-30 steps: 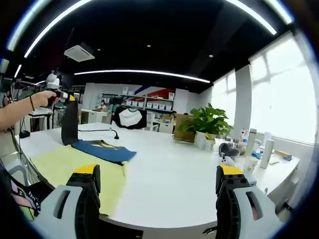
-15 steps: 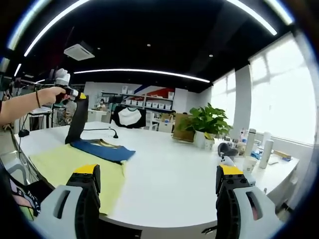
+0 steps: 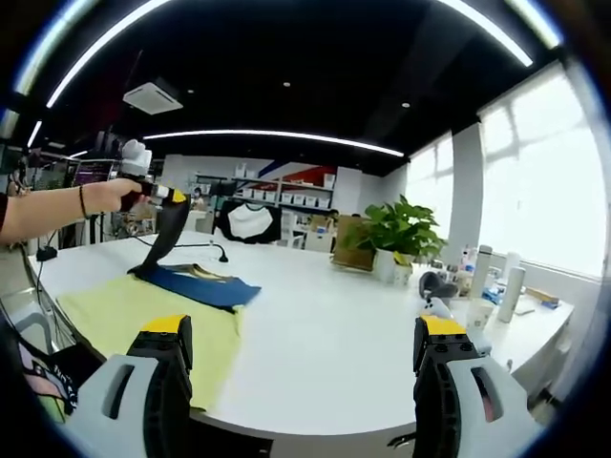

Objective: Fold the garment on the visible template until the final outline fits inside the template.

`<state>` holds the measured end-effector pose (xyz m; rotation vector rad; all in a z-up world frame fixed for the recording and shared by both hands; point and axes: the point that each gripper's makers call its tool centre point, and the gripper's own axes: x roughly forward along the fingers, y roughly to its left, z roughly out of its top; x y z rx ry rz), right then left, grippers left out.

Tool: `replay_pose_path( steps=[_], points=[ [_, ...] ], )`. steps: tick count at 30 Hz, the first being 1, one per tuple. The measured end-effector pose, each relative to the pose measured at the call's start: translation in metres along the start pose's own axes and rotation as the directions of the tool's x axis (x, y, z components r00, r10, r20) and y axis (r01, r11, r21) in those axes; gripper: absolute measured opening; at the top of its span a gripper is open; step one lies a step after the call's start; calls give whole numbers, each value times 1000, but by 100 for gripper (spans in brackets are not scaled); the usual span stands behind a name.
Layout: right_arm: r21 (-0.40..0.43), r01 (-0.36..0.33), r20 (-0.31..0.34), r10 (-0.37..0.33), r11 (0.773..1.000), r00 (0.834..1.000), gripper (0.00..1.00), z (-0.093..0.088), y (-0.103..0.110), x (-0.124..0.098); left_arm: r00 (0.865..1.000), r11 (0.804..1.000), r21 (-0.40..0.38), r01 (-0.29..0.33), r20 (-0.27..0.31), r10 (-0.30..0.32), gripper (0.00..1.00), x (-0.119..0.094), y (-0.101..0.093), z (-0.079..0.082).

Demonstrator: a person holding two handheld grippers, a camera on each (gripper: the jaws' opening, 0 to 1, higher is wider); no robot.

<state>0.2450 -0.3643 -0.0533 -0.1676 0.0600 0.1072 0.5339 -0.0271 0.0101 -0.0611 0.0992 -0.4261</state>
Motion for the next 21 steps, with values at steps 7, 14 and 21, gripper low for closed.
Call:
replay_pose_path(
  steps=[7,14,21],
  points=[
    [5,-1,-5,1,1000,1000,99,-1,2,0,998,999,6,50,-41,-49,3,16,-22,-29],
    [5,3,-9,-3,1000,1000,99,-2,1,0,993,996,9,84,-85,-83,3,23,-38,-59],
    [13,21,-19,-21,1000,1000,99,-5,-3,2,986,993,-33,110,-124,-113,3,36,-56,-92]
  ],
)
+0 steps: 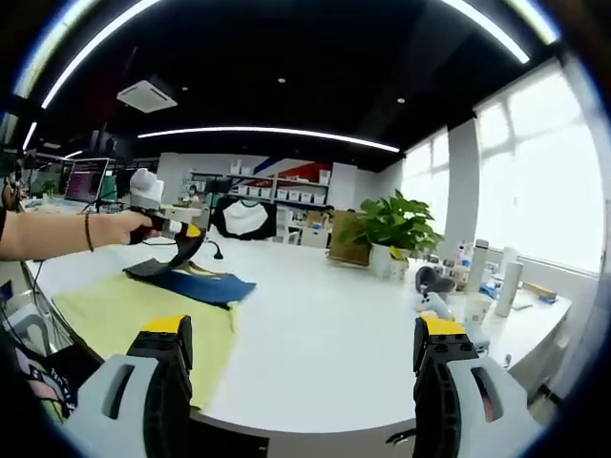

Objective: Fold the garment on the visible template until the final outline fits inside the template.

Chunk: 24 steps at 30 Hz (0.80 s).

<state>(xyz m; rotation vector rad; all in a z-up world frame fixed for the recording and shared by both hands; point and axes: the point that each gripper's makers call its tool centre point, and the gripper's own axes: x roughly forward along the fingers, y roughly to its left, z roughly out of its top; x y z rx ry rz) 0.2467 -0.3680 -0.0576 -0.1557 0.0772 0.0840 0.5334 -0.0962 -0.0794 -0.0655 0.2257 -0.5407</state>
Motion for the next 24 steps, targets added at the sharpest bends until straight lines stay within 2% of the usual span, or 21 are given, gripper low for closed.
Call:
replay_pose_path(
  steps=[4,6,7,8,9,13,16,18,24],
  points=[
    [-8,-8,-2,8,1000,1000,99,0,2,0,1000,1000,-8,8,-16,-8,3,8,-8,-15],
    [-7,-9,-4,9,1000,1000,99,0,2,1,1000,996,83,-18,17,16,3,10,-5,-15],
    [-5,-8,-6,8,1000,1000,99,-1,2,1,1000,992,122,-20,7,19,3,11,-5,-19],
    [-6,-8,-6,8,1000,1000,99,-1,2,0,1000,992,123,-1,-13,3,3,14,-8,-26],
    [-8,-7,-6,7,1000,1000,99,-1,1,0,1000,995,99,14,-21,-12,3,15,-11,-29],
    [-2,6,-5,-6,1000,1000,99,0,-3,0,999,995,97,15,-35,-12,3,20,-14,-39],
    [-8,9,-13,-9,1000,1000,99,-2,-4,-1,999,999,42,20,-47,-18,3,26,-16,-47],
    [-6,7,-10,-7,1000,1000,99,-2,-3,-1,998,999,33,22,-55,-20,3,31,-18,-53],
    [-5,11,-12,-11,1000,1000,99,-3,-5,-1,994,999,-29,34,-106,-37,3,43,-25,-77]
  ],
)
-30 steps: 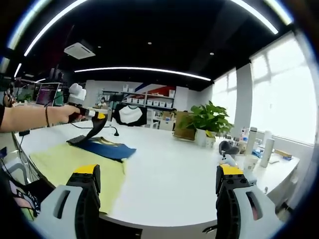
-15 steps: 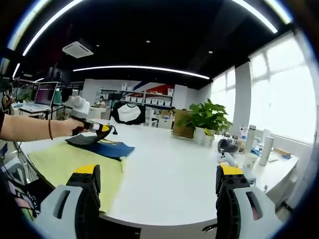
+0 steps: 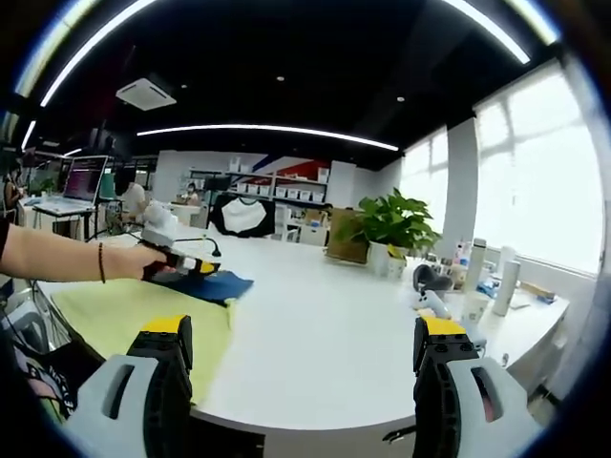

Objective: Fold the garment on the visible template until the final outline fits inside the template.

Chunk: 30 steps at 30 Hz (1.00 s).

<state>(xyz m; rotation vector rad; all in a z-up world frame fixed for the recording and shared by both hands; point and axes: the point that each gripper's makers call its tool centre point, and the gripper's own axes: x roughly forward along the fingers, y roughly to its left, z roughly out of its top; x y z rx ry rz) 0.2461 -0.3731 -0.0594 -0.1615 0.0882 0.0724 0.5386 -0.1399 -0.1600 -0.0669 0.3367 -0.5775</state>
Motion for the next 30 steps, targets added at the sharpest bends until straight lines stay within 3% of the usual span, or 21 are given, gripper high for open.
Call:
replay_pose_path(
  steps=[10,19,22,26,30],
  points=[
    [1,3,-1,-3,1000,1000,99,-1,-1,1,999,998,-68,8,-37,-10,3,11,-4,-21],
    [-3,-8,-8,8,1000,1000,99,-4,1,2,999,1000,12,24,-30,-24,7,14,-9,-24],
    [-3,-9,-7,9,1000,1000,99,-4,2,2,995,990,96,102,-30,-99,23,12,-23,-24],
    [-3,-7,-13,6,1000,1000,99,-5,1,2,995,995,31,96,-31,-96,61,1,-22,-20],
    [-7,-7,-11,7,1000,1000,99,-4,2,1,990,987,-89,131,-33,-134,62,-13,-21,-11]
  ],
)
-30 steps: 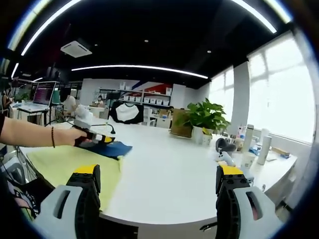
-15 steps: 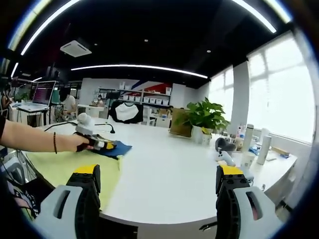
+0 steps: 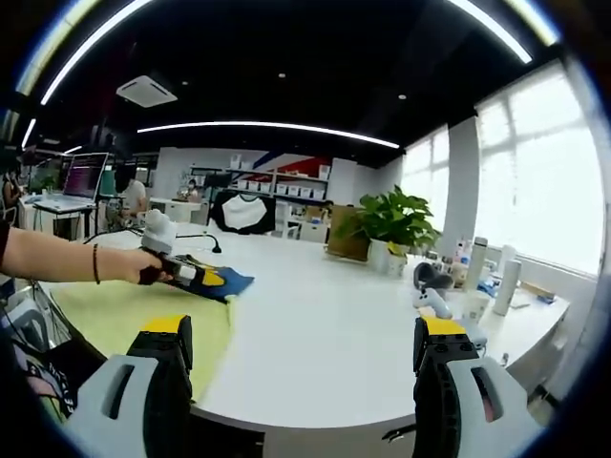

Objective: Fold the garment on the visible template until the final outline fits inside the template.

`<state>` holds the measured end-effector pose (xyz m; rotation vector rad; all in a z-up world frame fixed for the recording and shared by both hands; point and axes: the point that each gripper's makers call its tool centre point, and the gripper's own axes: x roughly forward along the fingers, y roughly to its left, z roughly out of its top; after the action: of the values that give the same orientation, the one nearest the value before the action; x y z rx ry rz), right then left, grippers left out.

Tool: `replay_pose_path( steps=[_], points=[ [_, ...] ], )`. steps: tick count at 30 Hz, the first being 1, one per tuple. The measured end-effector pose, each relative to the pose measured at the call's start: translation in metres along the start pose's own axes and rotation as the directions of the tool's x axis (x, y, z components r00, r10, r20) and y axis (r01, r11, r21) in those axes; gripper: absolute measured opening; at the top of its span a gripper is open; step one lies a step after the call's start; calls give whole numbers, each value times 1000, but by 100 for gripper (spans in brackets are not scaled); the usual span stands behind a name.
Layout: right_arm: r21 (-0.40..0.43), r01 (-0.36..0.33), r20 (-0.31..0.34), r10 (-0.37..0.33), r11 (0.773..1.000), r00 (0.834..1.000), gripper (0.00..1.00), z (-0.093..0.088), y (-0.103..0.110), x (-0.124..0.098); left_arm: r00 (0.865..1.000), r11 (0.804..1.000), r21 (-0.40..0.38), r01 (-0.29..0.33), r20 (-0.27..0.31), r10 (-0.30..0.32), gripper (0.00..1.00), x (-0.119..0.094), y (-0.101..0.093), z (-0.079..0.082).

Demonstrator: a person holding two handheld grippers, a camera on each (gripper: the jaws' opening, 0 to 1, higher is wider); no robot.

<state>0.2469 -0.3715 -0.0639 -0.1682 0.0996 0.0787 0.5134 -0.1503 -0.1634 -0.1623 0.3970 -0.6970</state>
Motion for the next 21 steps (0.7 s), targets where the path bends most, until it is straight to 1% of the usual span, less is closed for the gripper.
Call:
replay_pose_path(
  steps=[2,3,4,5,7,8,10,11,12,13,14,15,16,17,19,20,21],
  points=[
    [-1,-1,1,1,1000,1000,99,1,0,0,1000,996,-89,0,-10,-1,62,-8,1,2],
    [-2,-1,0,1,1000,1000,99,1,1,0,1000,987,-159,23,-7,-25,61,-12,-1,5],
    [-2,-1,0,1,1000,1000,99,1,1,0,999,979,-197,47,-3,-49,59,-14,-4,7],
    [-3,-2,-1,2,1000,1000,99,1,1,0,998,967,-246,66,-1,-68,56,-16,-7,8],
    [-4,-5,-2,5,1000,1000,99,1,2,0,998,955,-291,59,-9,-64,51,-21,-7,9],
    [-5,-6,-2,6,1000,1000,99,1,3,0,998,955,-293,55,-15,-62,50,-19,-4,13],
    [-6,-8,0,8,1000,1000,99,1,3,-1,998,953,-300,34,-40,-48,49,-20,-2,10],
    [-6,-8,2,8,1000,1000,99,2,3,-1,997,950,-311,36,-50,-54,48,-20,-2,9],
    [-6,-7,2,8,1000,1000,99,2,3,-1,996,935,-353,49,-54,-73,45,-20,-7,8],
    [-6,-7,3,7,1000,1000,99,2,3,-1,994,912,-404,64,-58,-96,39,-19,-10,6],
    [-6,-7,2,7,1000,1000,99,2,2,-1,994,906,-419,65,-57,-98,36,-18,-11,6],
    [-5,-6,2,6,1000,1000,99,2,2,-2,993,894,-443,66,-56,-101,34,-16,-11,5],
    [-5,-6,2,6,1000,1000,99,2,1,-2,994,895,-441,62,-56,-97,32,-16,-10,3],
    [-3,-5,3,5,1000,1000,99,3,1,-2,994,901,-429,60,-57,-94,31,-14,-10,3],
    [2,0,7,0,1000,1000,99,3,-1,-3,996,924,-383,17,-79,-51,28,-10,-3,-2],
    [2,1,9,-1,1000,1000,99,4,-1,-4,996,923,-385,20,-78,-54,25,-7,-3,-1],
    [2,0,9,0,1000,1000,99,4,-1,-4,996,921,-388,23,-74,-56,19,-6,-2,-1]
  ],
)
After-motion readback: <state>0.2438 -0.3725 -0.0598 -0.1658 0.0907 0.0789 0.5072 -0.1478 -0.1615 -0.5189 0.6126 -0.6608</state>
